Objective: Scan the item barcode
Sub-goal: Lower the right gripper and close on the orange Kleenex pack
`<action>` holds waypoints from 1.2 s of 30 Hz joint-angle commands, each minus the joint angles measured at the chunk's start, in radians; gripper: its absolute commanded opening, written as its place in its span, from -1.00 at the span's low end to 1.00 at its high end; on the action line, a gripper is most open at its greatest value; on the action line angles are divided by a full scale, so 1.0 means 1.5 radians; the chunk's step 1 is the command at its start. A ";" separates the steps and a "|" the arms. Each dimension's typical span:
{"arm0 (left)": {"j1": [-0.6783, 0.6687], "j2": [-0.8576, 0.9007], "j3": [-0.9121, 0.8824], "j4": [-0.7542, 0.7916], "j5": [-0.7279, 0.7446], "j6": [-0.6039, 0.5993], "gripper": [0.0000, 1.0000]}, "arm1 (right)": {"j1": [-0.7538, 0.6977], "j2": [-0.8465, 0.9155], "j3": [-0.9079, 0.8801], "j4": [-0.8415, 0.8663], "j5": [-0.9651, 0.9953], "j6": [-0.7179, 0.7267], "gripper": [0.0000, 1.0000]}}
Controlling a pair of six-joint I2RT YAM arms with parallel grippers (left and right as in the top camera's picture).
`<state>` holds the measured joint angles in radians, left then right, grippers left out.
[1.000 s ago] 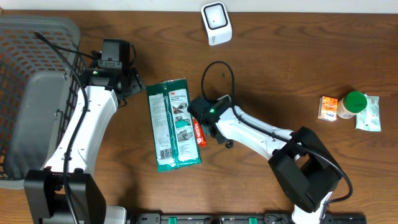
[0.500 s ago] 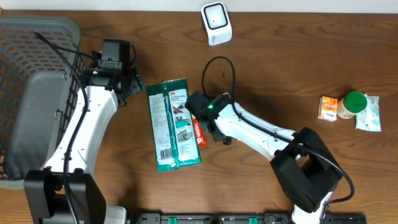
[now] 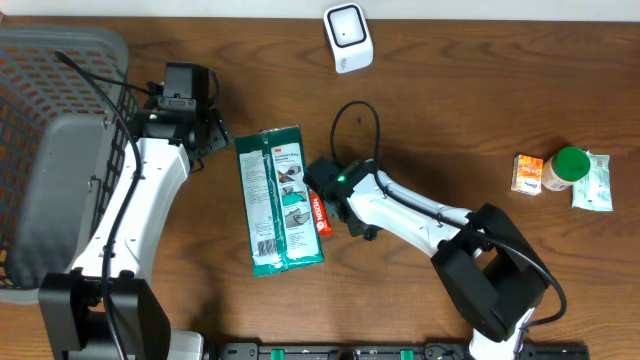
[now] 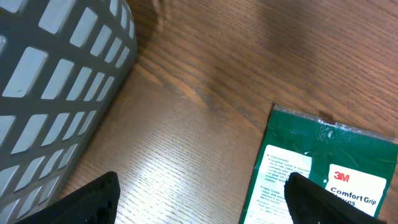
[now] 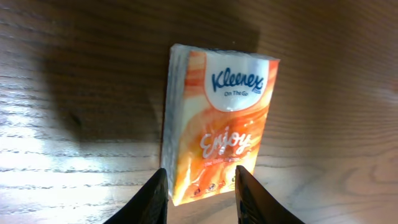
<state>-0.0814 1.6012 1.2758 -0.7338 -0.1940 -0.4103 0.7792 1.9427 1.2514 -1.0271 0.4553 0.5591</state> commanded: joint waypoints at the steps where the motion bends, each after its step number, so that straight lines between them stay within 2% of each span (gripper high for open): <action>1: 0.000 0.000 0.003 -0.002 -0.011 0.007 0.71 | 0.010 0.000 -0.004 -0.004 0.044 0.000 -0.38; 7: 0.000 0.000 0.003 -0.002 -0.011 0.007 0.71 | 0.010 0.000 -0.004 -0.010 0.074 -0.017 -0.36; 17: 0.000 0.000 0.003 -0.002 -0.011 0.007 0.71 | 0.010 0.000 -0.004 0.024 -0.007 -0.017 -0.34; 23: 0.000 0.000 0.003 -0.002 -0.011 0.007 0.70 | 0.010 0.001 -0.006 0.026 0.009 -0.017 -0.43; 26: 0.000 0.000 0.003 -0.002 -0.011 0.007 0.70 | 0.010 0.001 -0.013 0.029 0.046 -0.017 -0.44; 36: 0.000 0.000 0.003 -0.002 -0.011 0.007 0.71 | 0.010 0.001 -0.052 0.087 0.043 -0.014 -0.48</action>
<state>-0.0814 1.6012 1.2758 -0.7338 -0.1940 -0.4103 0.7792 1.9427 1.1923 -0.9108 0.4915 0.5362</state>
